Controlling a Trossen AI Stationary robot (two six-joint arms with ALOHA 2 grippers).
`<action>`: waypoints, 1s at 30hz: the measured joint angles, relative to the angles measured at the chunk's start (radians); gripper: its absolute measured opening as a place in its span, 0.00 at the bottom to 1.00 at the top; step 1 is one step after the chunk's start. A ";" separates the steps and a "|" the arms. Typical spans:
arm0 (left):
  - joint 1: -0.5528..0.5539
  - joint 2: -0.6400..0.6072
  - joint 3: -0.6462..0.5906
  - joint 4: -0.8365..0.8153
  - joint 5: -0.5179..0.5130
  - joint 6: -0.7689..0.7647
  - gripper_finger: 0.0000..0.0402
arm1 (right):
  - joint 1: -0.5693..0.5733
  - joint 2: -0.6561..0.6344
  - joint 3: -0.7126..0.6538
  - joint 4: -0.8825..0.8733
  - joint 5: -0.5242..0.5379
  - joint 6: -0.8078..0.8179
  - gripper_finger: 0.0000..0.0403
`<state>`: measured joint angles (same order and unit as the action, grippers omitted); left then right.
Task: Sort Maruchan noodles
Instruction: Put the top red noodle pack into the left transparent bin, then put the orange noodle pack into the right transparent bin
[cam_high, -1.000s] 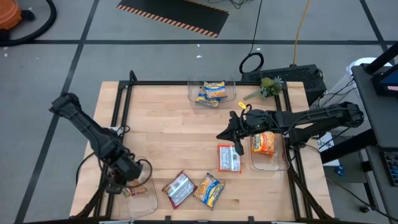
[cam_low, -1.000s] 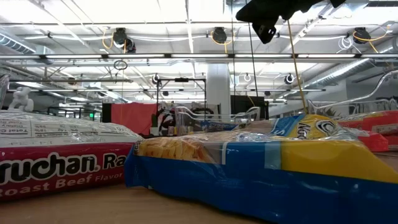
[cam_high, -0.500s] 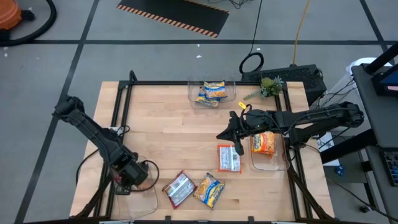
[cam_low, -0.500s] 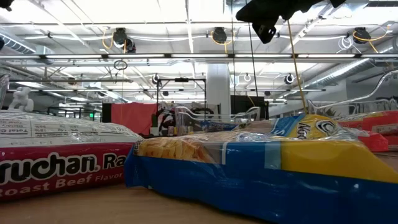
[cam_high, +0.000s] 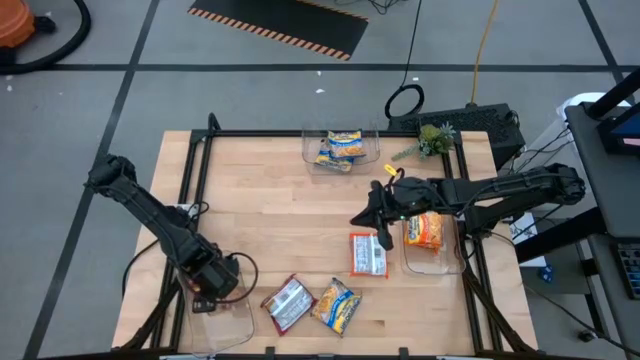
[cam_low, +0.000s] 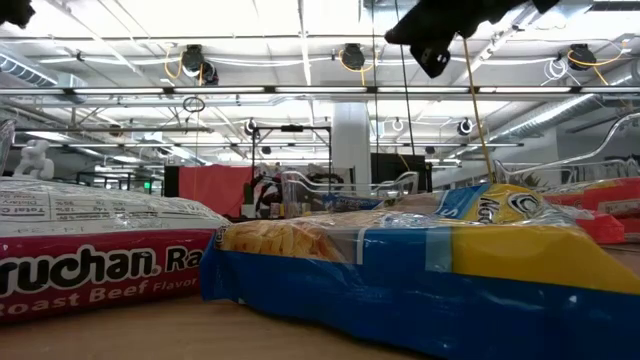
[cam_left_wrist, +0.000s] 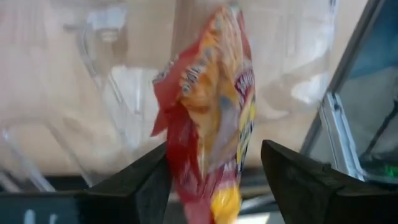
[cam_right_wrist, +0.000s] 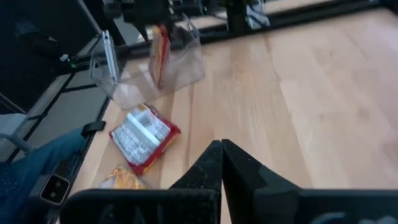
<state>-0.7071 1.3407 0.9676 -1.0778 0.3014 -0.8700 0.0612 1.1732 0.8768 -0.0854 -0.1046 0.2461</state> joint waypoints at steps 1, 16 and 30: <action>0.000 0.000 0.015 -0.026 0.009 0.000 0.61 | 0.000 0.000 0.000 -0.017 0.000 0.012 0.00; 0.008 -0.001 0.299 -0.288 -0.370 0.144 0.62 | 0.058 0.068 0.001 -0.034 0.134 0.124 0.00; 0.061 -0.001 0.293 -0.252 -0.863 0.281 0.62 | 0.292 0.174 0.002 -0.061 0.367 0.376 0.00</action>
<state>-0.6460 1.3401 1.2603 -1.3302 -0.5619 -0.5887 0.3529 1.3474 0.8785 -0.1462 0.2621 0.6225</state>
